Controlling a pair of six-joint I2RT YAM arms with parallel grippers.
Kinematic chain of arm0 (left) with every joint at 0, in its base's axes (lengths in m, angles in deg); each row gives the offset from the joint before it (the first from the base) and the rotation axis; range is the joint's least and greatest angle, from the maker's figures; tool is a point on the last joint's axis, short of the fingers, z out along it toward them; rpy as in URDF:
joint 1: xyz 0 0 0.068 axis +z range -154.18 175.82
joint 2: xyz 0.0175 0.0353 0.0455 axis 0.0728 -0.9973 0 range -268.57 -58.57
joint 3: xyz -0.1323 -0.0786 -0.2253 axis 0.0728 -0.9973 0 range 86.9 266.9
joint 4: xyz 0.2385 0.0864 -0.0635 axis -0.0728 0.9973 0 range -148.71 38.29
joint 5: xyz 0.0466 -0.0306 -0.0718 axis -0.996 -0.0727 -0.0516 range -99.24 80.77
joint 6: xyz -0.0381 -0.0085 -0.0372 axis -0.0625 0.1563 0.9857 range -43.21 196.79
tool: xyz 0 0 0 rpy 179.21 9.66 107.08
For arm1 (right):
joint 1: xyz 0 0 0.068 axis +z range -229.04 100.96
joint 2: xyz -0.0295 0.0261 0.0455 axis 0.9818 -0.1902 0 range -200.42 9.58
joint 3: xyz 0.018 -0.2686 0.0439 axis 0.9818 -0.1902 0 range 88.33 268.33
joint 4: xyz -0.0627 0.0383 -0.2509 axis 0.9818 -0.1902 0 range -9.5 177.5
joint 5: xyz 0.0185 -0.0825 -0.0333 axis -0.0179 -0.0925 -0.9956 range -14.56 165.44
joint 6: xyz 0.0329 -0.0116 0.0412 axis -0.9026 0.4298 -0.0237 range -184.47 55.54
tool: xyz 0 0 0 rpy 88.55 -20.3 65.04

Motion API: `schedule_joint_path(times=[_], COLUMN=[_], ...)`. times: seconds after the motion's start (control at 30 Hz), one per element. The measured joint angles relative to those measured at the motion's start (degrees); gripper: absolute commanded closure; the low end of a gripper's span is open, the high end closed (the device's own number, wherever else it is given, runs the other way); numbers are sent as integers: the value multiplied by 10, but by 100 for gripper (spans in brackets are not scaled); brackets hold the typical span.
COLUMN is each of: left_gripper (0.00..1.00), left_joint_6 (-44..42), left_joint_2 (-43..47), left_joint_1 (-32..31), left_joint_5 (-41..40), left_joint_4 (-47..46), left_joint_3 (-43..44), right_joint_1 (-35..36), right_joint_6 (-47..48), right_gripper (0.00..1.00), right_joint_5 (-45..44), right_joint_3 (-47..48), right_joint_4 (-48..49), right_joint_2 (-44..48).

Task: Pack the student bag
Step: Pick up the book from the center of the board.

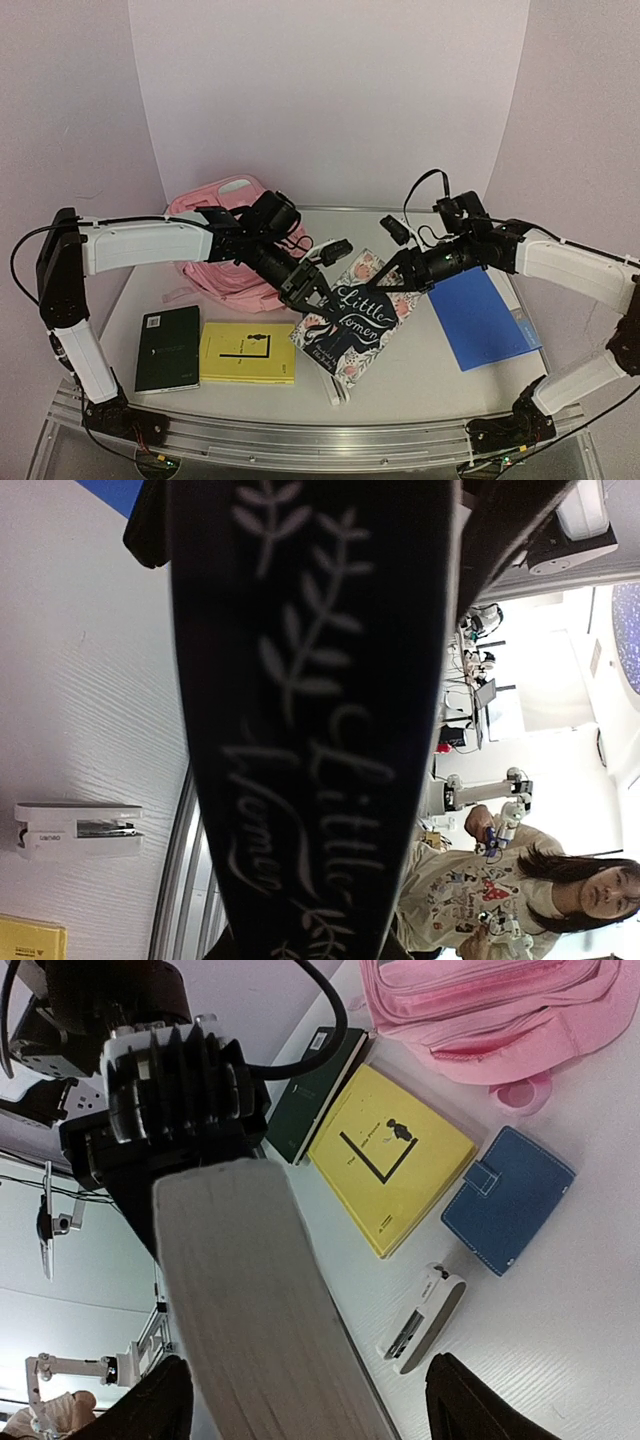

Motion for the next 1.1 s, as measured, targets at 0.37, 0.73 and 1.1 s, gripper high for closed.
schedule_joint_path(times=[0.37,0.73,1.1], left_gripper=[34,52,57], left_joint_6=[-28,-54,-96], left_joint_2=[2,-7,-104], left_joint_1=[9,49,43], left_joint_5=[-74,-488,-704], left_joint_4=[35,149,183], left_joint_3=[18,56,81], right_joint_1=[16,-4,-3], right_joint_6=[-41,-151,-206], right_gripper=[100,100,100], right_joint_5=[-72,-460,-520], right_joint_3=[9,-32,-81], right_joint_4=[3,7,6], right_joint_2=[31,147,196])
